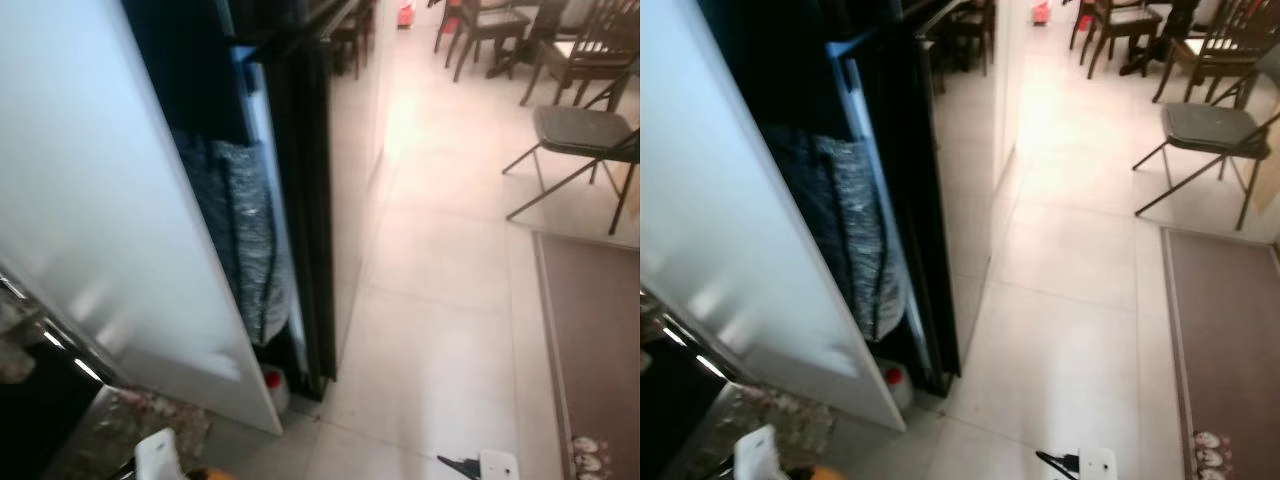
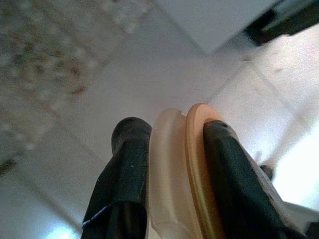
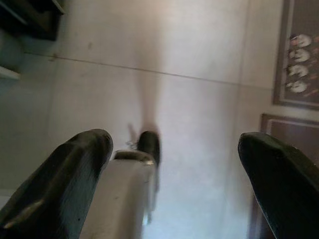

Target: Restocking fridge

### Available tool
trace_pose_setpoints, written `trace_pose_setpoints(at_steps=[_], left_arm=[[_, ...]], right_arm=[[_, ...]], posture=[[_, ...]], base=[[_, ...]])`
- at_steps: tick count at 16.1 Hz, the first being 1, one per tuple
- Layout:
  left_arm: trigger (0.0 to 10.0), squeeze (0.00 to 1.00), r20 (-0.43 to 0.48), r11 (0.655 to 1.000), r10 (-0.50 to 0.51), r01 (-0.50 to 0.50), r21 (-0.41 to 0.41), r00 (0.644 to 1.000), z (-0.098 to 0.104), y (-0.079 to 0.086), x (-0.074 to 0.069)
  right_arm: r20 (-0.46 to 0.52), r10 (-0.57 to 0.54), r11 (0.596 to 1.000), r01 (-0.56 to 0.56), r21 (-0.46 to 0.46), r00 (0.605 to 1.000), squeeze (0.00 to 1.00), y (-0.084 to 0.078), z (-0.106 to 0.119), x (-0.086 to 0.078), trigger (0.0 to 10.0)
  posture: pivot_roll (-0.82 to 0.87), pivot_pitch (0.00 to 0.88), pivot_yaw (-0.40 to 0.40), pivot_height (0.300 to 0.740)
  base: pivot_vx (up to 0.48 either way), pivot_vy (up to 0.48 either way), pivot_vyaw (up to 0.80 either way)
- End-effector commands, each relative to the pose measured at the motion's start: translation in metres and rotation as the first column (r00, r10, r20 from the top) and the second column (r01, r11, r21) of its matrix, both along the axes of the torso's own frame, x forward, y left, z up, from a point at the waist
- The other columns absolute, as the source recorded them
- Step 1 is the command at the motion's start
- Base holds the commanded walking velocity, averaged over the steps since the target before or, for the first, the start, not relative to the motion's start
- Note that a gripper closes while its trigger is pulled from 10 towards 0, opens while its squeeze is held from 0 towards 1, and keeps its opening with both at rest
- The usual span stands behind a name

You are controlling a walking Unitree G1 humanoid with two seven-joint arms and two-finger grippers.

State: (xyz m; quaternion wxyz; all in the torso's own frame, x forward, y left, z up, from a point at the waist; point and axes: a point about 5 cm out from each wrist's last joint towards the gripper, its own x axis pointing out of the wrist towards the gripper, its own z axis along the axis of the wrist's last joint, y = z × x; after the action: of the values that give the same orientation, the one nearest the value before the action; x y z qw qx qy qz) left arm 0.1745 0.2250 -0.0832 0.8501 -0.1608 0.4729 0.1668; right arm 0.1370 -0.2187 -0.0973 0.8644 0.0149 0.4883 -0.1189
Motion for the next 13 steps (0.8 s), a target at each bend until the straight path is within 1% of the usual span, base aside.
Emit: trace_pose_setpoints(at_steps=[1,6,10,12,13], left_arm=[[10.0,0.0,0.002,1.0,-0.011,0.011,-0.002,1.0,0.001,0.0,0.003],[10.0,0.0,0.008,0.999,-0.033,0.033,-0.002,0.999,0.002,0.0,0.005],[10.0,0.0,0.005,0.998,-0.066,0.066,-0.018,0.998,0.0,-0.021,0.008],[10.0,0.0,0.004,0.996,-0.085,0.086,-0.023,0.996,-0.001,-0.032,0.01],[10.0,0.0,0.003,0.996,-0.09,0.09,-0.024,0.996,-0.001,-0.034,0.011]], right_arm=[[-0.007,-0.01,1.0,0.01,0.002,1.0,0.0,0.0,-0.001,-0.004,10.0],[-0.009,-0.008,1.0,0.008,-0.004,1.0,0.0,0.0,-0.001,-0.004,10.0],[-0.011,-0.014,1.0,0.014,-0.008,1.0,0.0,0.0,-0.002,-0.005,10.0],[-0.009,-0.029,0.999,0.029,-0.017,1.0,0.0,0.0,-0.002,-0.005,10.0],[-0.004,-0.04,0.999,0.04,-0.024,0.999,0.0,-0.001,-0.001,-0.005,10.0]], posture=[[-0.11,0.0,0.096,0.74],[-0.12,0.0,0.102,0.74],[-0.12,0.0,0.104,0.74],[-0.12,0.0,0.106,0.74],[-0.12,0.0,0.106,0.74]], base=[[0.0,0.315,0.0],[0.0,0.307,0.0],[0.0,0.3,0.0],[0.0,0.0,0.0],[0.0,0.0,0.0]])
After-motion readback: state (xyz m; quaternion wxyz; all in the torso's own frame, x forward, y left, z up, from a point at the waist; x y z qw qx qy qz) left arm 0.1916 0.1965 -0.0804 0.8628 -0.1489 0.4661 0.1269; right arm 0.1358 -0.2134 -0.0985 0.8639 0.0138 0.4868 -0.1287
